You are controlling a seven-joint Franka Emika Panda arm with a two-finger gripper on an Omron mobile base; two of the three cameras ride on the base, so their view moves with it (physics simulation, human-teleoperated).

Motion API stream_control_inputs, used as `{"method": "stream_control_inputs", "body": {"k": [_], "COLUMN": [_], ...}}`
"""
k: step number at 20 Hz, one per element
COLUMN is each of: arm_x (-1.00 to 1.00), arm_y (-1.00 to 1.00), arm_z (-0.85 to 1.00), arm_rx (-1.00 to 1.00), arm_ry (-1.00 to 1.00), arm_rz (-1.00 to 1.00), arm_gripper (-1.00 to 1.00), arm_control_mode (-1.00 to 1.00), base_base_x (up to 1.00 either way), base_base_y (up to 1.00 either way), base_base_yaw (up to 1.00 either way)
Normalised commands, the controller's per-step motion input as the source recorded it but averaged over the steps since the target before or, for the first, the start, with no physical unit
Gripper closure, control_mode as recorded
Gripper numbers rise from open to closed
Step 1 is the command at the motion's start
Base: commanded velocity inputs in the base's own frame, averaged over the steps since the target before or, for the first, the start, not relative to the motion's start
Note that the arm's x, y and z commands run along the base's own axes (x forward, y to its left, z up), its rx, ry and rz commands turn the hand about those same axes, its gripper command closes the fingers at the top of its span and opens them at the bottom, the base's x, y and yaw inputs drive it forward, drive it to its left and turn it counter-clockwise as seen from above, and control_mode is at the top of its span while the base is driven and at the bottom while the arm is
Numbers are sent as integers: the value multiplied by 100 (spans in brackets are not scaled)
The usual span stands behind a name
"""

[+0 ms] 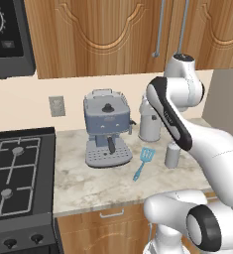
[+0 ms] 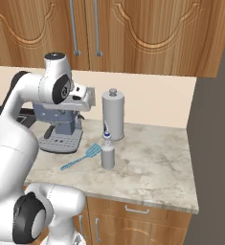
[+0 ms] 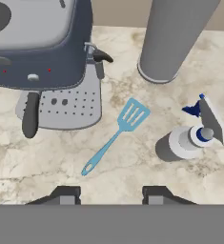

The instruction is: Pick the pan from the cabinet and place it on the stove. Then turn on the stove burner for the pan.

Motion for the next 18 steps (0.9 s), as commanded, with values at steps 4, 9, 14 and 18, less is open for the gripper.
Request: {"method": "stream_control_inputs", "body": {"k": [4, 9, 14, 18], "arm_x": [-12, -52, -58, -34], "arm_y": [0, -12, -19, -13], "arm_z": [0, 0, 14, 37], "arm_rx": [0, 3, 3, 0], "arm_ry": [-2, -24, -38, -38], "arm_rz": [0, -1, -5, -5], "arm_gripper": [-100, -100, -100, -100], "arm_control_mode": [-100, -100, -100, -100], "base_base_x": [0, 0, 0, 0], "base_base_y": [0, 0, 0, 0], "base_base_yaw": [0, 0, 0, 0]}}
